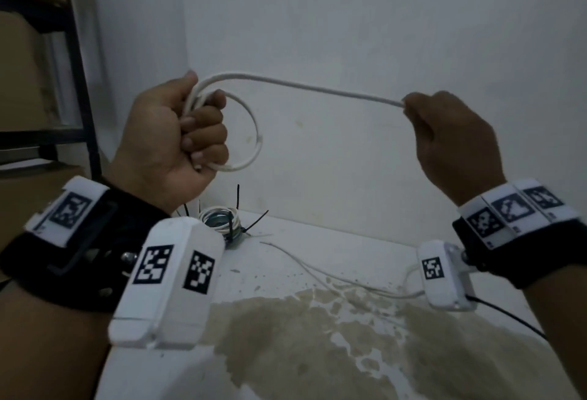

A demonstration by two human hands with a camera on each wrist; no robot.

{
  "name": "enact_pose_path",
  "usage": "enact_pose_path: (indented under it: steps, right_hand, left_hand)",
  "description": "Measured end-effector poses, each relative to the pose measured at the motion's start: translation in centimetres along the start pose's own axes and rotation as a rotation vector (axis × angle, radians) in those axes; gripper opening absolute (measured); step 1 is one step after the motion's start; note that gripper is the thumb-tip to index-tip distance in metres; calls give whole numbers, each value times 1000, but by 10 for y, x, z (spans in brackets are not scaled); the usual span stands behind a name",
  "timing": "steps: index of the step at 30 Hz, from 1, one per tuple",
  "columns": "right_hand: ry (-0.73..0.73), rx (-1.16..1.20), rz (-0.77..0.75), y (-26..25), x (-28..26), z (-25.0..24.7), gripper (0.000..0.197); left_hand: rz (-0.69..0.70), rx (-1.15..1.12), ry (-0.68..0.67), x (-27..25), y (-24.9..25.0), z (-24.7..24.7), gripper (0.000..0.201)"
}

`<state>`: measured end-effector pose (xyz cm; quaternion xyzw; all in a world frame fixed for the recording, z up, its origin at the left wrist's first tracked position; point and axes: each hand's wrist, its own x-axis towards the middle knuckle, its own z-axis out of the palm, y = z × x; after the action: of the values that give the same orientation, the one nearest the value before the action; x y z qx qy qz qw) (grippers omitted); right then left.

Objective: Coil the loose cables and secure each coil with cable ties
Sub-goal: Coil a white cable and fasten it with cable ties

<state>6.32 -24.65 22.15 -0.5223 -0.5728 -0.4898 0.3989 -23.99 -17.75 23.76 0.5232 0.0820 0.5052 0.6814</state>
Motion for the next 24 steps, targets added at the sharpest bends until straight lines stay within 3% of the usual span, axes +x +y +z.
enact_pose_path:
  steps: [5,9,11,14,18,21,24]
  right_hand:
    - [-272,7,1,9,-16,16,15]
    - [-691,133,116,6,-46,23,23]
    - [-803,141,176,2,-66,25,25]
    - [-790,210,308,-6,-93,30,25]
    - [-599,259,462,-23,-112,34,21]
    - [-642,87,357,-33,-126,34,19]
    - [-698,-18,109,-43,-135,30,22]
  left_hand:
    - [-32,82,1,0,-13,-1,39]
    - [-39,75,28,0,-30,3,39]
    - [-35,53,55,3,-40,5,39]
    - [-65,21,67,6,-58,10,39]
    - [-118,-18,8,8,-78,24,39]
    - [-134,-13,-27,11,-82,29,40]
    - [-158,29,-39,14,-84,26,41]
